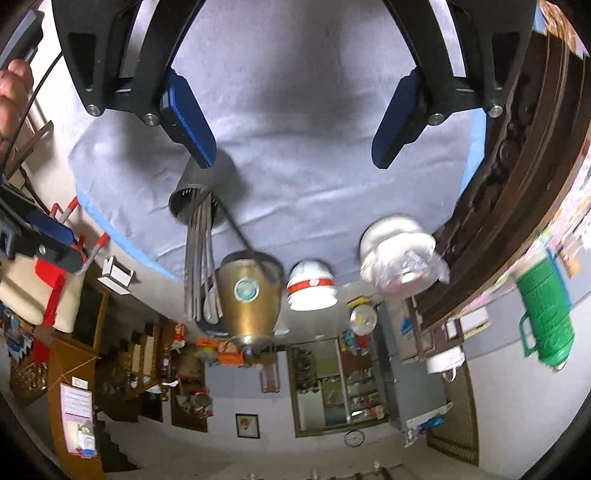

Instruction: Organize utensils

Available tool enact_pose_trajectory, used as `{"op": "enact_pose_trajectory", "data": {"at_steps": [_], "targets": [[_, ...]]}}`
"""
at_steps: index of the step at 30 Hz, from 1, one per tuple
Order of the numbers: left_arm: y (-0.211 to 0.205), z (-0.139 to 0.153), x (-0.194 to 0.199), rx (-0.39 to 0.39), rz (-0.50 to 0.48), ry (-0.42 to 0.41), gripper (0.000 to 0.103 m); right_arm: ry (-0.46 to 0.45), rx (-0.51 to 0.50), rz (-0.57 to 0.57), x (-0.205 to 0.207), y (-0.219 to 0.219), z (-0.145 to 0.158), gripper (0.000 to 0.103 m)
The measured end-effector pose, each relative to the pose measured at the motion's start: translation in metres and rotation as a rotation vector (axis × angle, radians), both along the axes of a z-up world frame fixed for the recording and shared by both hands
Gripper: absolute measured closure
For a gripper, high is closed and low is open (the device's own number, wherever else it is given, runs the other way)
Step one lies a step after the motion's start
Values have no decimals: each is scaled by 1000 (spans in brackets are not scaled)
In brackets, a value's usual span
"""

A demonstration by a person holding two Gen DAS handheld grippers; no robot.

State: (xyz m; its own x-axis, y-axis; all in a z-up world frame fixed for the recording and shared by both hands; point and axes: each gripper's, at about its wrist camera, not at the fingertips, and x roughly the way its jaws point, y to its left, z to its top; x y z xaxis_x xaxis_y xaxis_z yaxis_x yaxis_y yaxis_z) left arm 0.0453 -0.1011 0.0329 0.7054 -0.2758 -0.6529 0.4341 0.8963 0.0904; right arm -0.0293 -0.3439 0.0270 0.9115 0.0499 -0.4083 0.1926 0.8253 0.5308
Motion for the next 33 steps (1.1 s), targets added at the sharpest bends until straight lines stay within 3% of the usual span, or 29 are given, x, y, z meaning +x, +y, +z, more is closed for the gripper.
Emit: {"op": "enact_pose_trajectory", "data": {"at_steps": [4,14,22,29,33], "targets": [[8,-5,0,19,40,11,15,29,-58,5,-11,19,-7,41],[21,-2,-10,61,100,-60,15,48,-177,54,-48,56,-5,40],[18,-11,-12,138,145,-74,14,66,-247,26,-56,73,1,40],[19,-13,-13,158,167,-80,14,62,-360,-76,-60,92,5,40],[20,-13,-13,161,173,-80,14,60,-380,-70,-59,98,4,40]]}}
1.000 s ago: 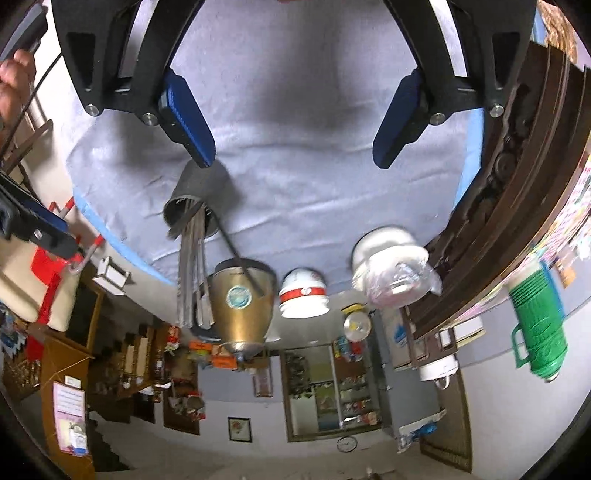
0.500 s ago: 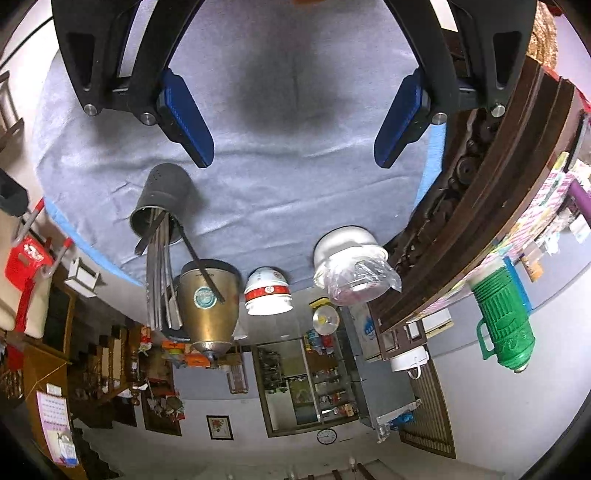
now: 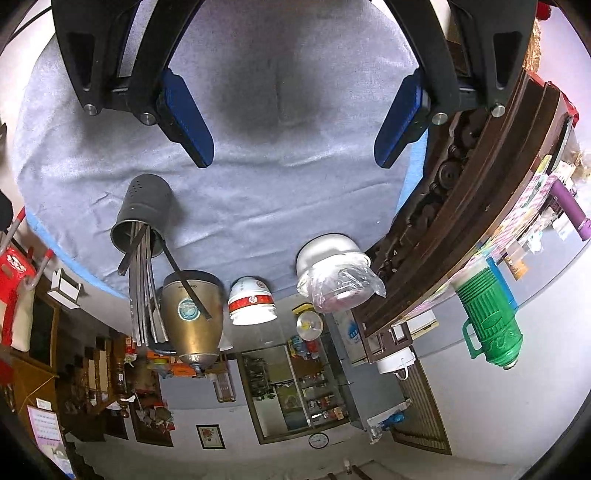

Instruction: Organize utensils

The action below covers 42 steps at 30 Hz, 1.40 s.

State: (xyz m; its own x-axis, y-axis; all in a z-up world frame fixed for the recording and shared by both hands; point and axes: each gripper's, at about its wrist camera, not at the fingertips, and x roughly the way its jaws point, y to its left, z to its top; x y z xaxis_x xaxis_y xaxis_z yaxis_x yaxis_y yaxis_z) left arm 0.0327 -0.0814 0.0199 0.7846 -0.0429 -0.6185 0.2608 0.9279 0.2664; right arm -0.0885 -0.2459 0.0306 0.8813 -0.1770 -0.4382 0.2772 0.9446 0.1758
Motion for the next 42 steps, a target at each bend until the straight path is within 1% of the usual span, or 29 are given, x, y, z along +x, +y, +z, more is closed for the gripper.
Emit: {"op": "enact_pose_trajectory", "data": {"at_steps": [5,10,15,33,42], "targets": [[1,1,0,3,11,-10,14,5,8,9,2,3,-1,40],[3,0,2,9,23,-11,14,-3,-16,8,1,9,1,40],[6,-1,5,9,30,-10,14,0,-11,12,2,12,2,40],[20,4,6,-21,36,-14,14,8,-31,12,5,19,4,40],[12,3,6,-5,29,-9,14,16,-31,-3,5,15,3,40]]}}
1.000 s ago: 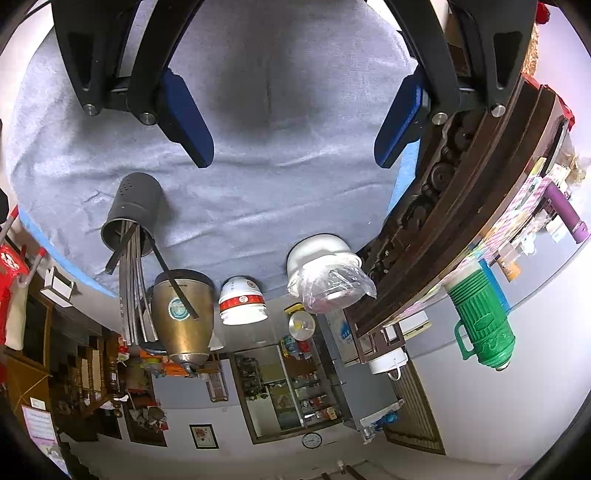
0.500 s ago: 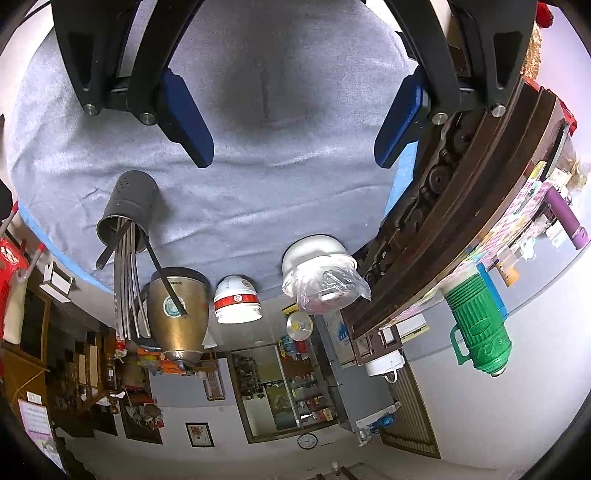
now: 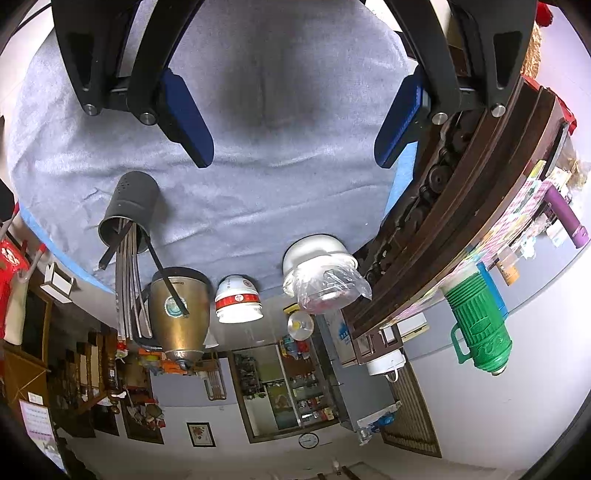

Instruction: Organize utensils

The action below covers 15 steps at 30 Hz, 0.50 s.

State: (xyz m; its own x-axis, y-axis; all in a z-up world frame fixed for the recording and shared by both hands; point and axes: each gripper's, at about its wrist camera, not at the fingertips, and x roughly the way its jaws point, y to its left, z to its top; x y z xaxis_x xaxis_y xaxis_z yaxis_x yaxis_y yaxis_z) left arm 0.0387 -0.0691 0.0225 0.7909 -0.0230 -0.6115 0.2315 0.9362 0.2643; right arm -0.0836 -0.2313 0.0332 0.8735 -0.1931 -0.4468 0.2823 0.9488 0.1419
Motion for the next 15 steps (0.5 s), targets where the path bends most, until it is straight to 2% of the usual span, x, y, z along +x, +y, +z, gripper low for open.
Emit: {"op": "enact_pose_trajectory", "data": {"at_steps": [15], "targets": [[-27,-1,-9,35,-38,-1,14,-3,4,-43,-6,-24,-4,40]]}}
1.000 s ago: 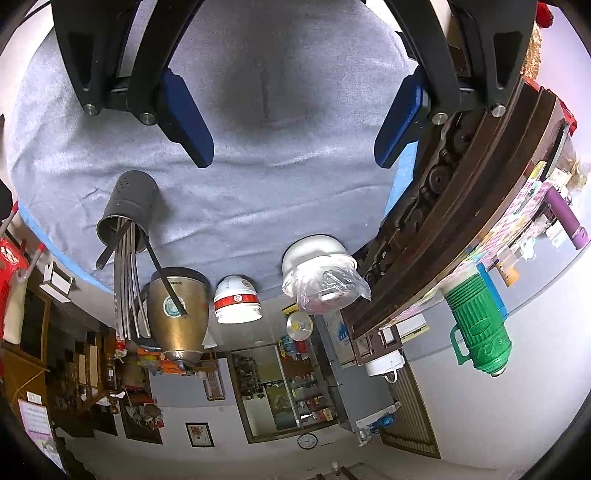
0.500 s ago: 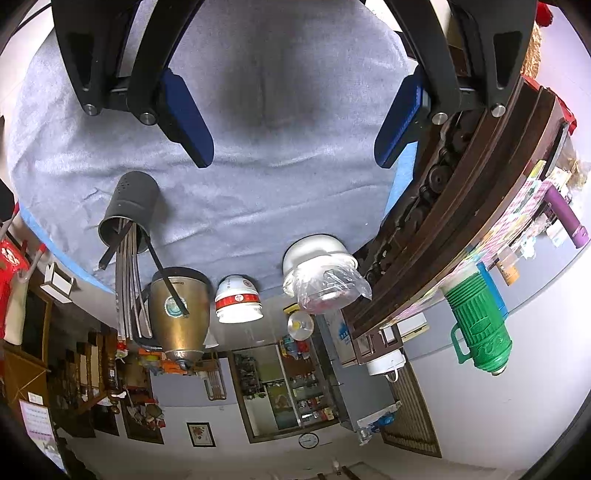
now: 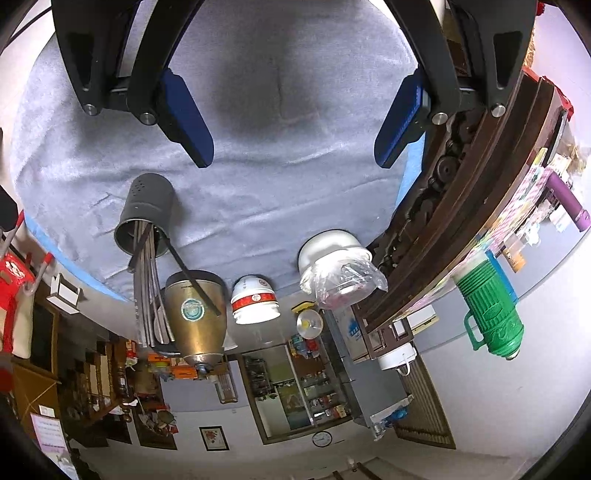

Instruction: Organize utensils

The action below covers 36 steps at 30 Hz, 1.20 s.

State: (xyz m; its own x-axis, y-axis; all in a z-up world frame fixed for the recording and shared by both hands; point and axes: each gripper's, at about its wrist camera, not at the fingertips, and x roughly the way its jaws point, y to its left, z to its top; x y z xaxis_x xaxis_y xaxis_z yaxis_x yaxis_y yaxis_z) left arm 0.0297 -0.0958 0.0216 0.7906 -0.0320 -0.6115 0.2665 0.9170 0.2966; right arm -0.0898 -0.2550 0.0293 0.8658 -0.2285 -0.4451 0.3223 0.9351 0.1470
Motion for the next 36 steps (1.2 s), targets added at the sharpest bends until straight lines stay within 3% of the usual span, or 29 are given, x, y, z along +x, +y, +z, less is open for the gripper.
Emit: {"op": "enact_pose_trajectory", "data": {"at_steps": [13,36], "targets": [[-9,3,-10,6,-24,-8,14,33,18,-9,-2,-10,-5,40],[23,18,-13,-62,14,-34,14,61,0,23,1,11,0,40]]}}
